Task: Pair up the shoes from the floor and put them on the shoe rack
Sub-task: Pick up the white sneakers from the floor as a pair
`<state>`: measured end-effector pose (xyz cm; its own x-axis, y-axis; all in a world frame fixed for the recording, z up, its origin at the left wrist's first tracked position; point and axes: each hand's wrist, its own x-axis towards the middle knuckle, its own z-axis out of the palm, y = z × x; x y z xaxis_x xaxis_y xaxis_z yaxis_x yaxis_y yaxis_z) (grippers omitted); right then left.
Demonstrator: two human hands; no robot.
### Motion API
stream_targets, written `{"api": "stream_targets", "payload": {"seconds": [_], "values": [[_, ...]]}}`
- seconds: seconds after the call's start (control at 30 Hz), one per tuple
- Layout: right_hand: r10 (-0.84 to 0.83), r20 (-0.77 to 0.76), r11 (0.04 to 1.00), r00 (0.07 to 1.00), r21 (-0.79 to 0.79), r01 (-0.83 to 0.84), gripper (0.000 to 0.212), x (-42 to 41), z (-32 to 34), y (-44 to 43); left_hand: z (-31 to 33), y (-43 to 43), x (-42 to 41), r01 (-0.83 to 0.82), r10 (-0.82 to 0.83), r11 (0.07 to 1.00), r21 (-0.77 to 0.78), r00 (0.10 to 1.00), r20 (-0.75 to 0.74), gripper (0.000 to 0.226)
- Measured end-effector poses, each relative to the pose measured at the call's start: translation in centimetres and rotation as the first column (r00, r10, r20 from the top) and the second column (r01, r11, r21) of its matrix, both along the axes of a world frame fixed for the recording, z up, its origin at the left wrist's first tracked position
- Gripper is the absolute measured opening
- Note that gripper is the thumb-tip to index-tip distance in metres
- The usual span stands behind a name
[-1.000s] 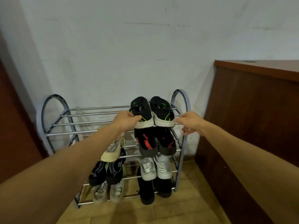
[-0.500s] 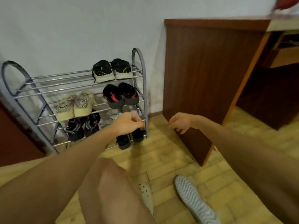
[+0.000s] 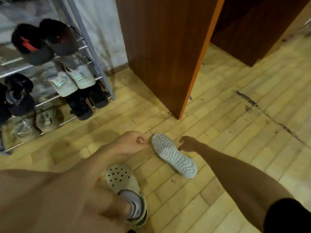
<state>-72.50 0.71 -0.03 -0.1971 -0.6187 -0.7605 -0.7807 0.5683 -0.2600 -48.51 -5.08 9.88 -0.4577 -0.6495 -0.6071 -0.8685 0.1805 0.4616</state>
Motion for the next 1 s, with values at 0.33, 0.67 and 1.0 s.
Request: {"api": "stream_targets", "payload": {"seconds": [0.33, 0.67, 1.0], "values": [[-0.091, -0.095, 0.994, 0.991, 0.058, 0.097, 0.094, 2.1, -7.7, 5.1, -0.7, -1.9, 2.4, 0.186, -0.167, 0.979, -0.081, 0.966, 0.198, 0.052], [0.217, -0.111, 0.952, 0.97, -0.194, -0.235, 0.059, 8.2, -6.4, 5.7, -1.8, 1.0, 5.5, 0.179, -0.174, 0.984, 0.005, 0.948, 0.267, 0.052], [0.001, 0.06, 0.996, 0.998, 0.084, -0.006, 0.083, 10.7, -8.9, 7.4, -2.8, 1.3, 8.7, 0.085, -0.089, 0.996, 0.027, 0.964, 0.25, 0.058]]}}
